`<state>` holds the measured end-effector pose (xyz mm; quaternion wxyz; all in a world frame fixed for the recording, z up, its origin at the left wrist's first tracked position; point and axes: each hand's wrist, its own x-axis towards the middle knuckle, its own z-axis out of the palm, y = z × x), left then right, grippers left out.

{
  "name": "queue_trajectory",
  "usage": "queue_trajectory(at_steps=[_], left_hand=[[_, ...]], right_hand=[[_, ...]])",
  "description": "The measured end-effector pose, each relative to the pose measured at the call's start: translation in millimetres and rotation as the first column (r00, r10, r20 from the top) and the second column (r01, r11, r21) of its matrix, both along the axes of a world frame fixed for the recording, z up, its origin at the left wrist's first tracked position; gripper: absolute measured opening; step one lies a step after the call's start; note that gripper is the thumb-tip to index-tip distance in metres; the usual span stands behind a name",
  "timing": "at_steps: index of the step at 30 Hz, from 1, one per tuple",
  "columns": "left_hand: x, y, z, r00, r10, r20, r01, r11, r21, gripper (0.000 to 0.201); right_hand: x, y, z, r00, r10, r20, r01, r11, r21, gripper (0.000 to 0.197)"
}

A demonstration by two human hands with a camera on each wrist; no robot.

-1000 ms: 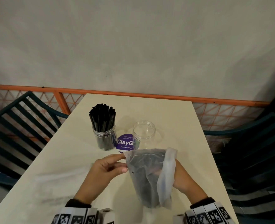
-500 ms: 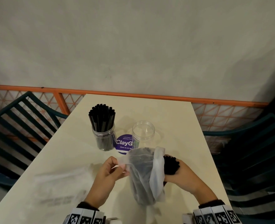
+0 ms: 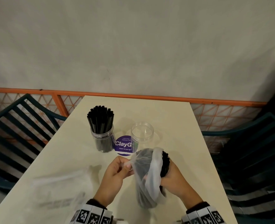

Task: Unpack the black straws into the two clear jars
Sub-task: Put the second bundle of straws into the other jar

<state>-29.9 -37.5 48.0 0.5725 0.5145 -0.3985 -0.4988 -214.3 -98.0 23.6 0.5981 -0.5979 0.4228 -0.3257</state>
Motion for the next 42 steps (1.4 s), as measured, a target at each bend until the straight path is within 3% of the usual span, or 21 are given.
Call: queue_trajectory(at_steps=[5, 7, 9, 11, 14, 16, 18, 22, 25, 29, 36, 42], left_hand=[[8, 3, 3, 0.994, -0.112, -0.011, 0.112, 0.994, -0.015, 0.006], [14, 3, 3, 0.984, -0.152, 0.096, 0.154, 0.988, -0.015, 0.028], [19, 0, 3, 0.969, -0.068, 0.238, 0.078, 0.996, -0.034, 0.028], [19, -3, -1, 0.958, 0.067, 0.280, -0.052, 0.997, -0.061, 0.013], [13, -5, -10, 0.981, 0.103, 0.163, -0.103, 0.995, -0.010, 0.008], [8, -3, -11, 0.998, 0.027, 0.065, -0.028, 0.999, 0.025, 0.006], [7, -1, -9, 0.996, -0.082, 0.022, 0.081, 0.996, 0.028, 0.019], [7, -2, 0, 0.966, -0.243, 0.092, 0.244, 0.970, -0.007, 0.044], [5, -7, 1, 0.980, -0.105, 0.169, 0.121, 0.989, -0.084, 0.040], [6, -12, -3, 0.991, 0.023, 0.129, -0.009, 0.994, -0.105, 0.045], [3, -12, -11, 0.998, -0.058, -0.035, 0.057, 0.998, -0.012, 0.021], [-3, -14, -12, 0.987, -0.075, -0.142, 0.087, 0.993, 0.078, 0.008]], right_hand=[[1, -2, 3, 0.996, -0.078, 0.045, 0.081, 0.995, -0.063, 0.045], [1, -2, 4, 0.995, -0.098, 0.033, 0.100, 0.994, -0.052, 0.032], [-1, 0, 5, 0.998, -0.060, 0.005, 0.060, 0.997, -0.055, 0.025], [-2, 4, 6, 1.000, -0.024, 0.007, 0.025, 0.998, -0.052, 0.037], [-6, 7, 5, 1.000, -0.028, 0.004, 0.028, 0.999, -0.043, 0.062], [-8, 8, 6, 1.000, -0.021, 0.017, 0.022, 0.998, -0.062, 0.066], [-6, 11, 8, 0.999, -0.009, 0.041, 0.012, 0.996, -0.086, 0.064], [2, 14, 6, 0.995, -0.059, 0.085, 0.071, 0.986, -0.152, 0.061], [3, 14, 4, 0.991, -0.087, 0.103, 0.101, 0.985, -0.142, 0.059], [0, 11, 4, 0.995, -0.079, 0.067, 0.088, 0.986, -0.141, 0.059], [-14, 10, -6, 1.000, 0.003, 0.021, -0.001, 0.996, -0.085, 0.117], [4, 13, -2, 0.990, 0.107, -0.091, -0.118, 0.986, -0.121, 0.114]])
